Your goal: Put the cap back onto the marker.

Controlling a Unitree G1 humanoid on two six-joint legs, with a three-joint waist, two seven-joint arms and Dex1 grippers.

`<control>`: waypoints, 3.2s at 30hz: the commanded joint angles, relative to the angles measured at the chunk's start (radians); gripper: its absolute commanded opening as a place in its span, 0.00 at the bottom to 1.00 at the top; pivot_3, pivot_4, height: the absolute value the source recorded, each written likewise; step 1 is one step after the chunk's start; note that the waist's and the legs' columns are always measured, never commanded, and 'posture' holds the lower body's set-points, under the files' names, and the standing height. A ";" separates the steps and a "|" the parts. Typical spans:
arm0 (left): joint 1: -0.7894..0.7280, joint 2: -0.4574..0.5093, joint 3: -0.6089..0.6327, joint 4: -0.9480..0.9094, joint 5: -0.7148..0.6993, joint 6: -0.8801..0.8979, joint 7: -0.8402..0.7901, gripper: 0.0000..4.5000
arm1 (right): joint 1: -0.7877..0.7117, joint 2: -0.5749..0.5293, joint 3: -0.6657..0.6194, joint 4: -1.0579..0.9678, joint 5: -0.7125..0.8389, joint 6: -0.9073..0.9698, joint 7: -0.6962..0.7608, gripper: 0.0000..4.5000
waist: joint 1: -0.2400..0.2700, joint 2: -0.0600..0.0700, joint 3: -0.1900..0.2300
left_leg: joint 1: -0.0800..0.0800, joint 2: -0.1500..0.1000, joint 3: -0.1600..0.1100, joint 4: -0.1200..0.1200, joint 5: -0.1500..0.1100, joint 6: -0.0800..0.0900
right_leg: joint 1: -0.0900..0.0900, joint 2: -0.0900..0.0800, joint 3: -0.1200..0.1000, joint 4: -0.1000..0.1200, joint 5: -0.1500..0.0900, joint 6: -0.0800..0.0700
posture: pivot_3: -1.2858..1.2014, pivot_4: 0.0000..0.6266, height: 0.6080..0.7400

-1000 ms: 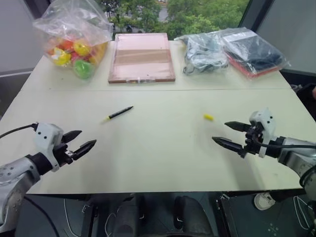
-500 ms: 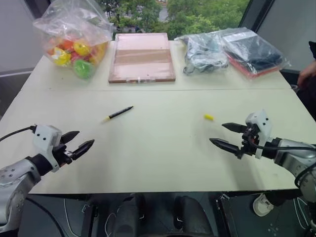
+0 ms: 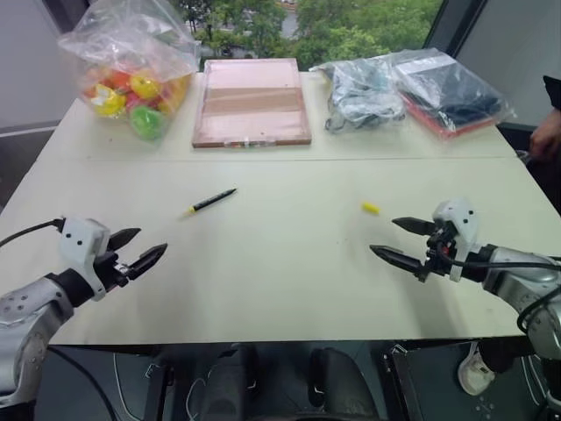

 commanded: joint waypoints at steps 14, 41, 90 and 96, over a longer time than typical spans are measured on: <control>-0.592 0.137 -0.285 0.590 0.189 -0.298 -0.349 0.79 | -0.284 -0.079 0.122 -0.140 0.080 0.110 0.101 1.00 | 0.018 0.000 0.000 | -0.003 -0.001 0.003 0.001 0.002 0.003 | -0.003 0.000 0.000 0.000 0.002 0.001 | 0.52 0.24 1.00; -1.136 -0.197 -0.463 1.554 0.496 -0.708 -0.388 0.79 | -0.264 0.013 0.127 -0.256 0.107 0.156 -0.090 1.00 | 0.020 -0.002 0.001 | -0.004 -0.005 0.003 0.004 0.002 0.004 | -0.002 0.000 -0.001 0.002 0.004 0.006 | 0.52 0.24 1.00; -1.128 -0.135 -0.440 0.861 0.308 -0.362 -0.779 0.01 | -0.246 0.037 0.063 0.357 -0.173 -0.330 0.001 1.00 | 0.011 -0.002 0.000 | -0.002 -0.006 0.002 0.005 0.005 0.000 | 0.001 0.000 -0.002 0.003 0.004 0.007 | 0.52 0.24 1.00; -1.005 -0.120 -0.462 0.600 0.237 -0.170 -0.741 0.01 | -0.306 0.101 0.113 0.571 -0.217 -0.420 0.067 1.00 | -0.006 -0.002 0.000 | -0.002 -0.006 0.001 0.005 0.006 -0.002 | 0.002 0.001 -0.002 0.004 0.004 0.007 | 0.52 0.24 1.00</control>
